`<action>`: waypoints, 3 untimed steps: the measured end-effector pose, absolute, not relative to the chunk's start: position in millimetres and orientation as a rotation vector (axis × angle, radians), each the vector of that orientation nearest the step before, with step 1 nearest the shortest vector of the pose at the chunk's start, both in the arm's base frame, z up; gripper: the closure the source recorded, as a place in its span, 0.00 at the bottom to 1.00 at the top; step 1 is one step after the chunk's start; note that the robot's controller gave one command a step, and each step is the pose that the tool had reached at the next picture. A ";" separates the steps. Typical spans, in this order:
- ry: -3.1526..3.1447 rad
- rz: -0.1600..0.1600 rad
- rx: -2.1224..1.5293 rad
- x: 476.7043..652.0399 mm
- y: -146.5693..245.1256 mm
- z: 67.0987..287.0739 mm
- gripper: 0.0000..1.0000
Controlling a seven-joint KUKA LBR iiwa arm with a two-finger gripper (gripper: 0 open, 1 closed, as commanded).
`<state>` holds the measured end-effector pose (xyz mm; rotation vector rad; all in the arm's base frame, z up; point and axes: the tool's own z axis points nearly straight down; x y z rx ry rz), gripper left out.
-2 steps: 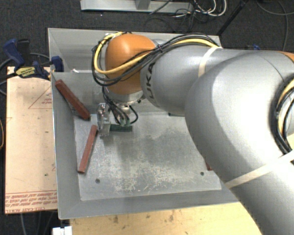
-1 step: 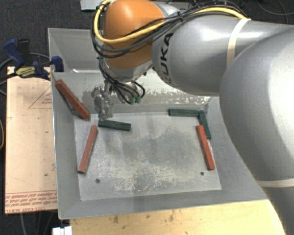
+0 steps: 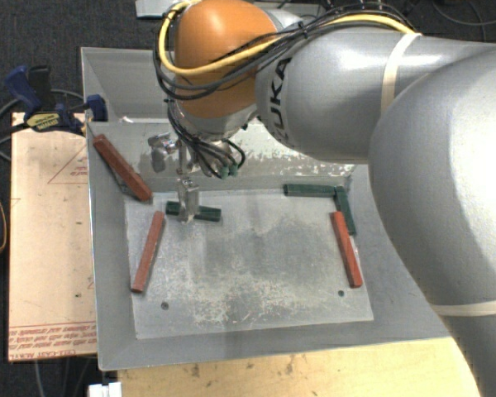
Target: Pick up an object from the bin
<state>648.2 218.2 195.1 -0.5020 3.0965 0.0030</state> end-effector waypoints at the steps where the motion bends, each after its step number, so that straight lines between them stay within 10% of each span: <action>1: 2.973 0.002 -1.022 647.1 209.6 67.1 0.00; 2: 2.968 0.003 -1.019 649.1 209.9 71.1 1.00; 3: 2.931 0.001 -1.090 652.3 232.1 224.7 1.00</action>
Offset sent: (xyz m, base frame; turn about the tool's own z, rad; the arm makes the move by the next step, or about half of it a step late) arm -0.0002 -0.0087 -0.1251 -0.3434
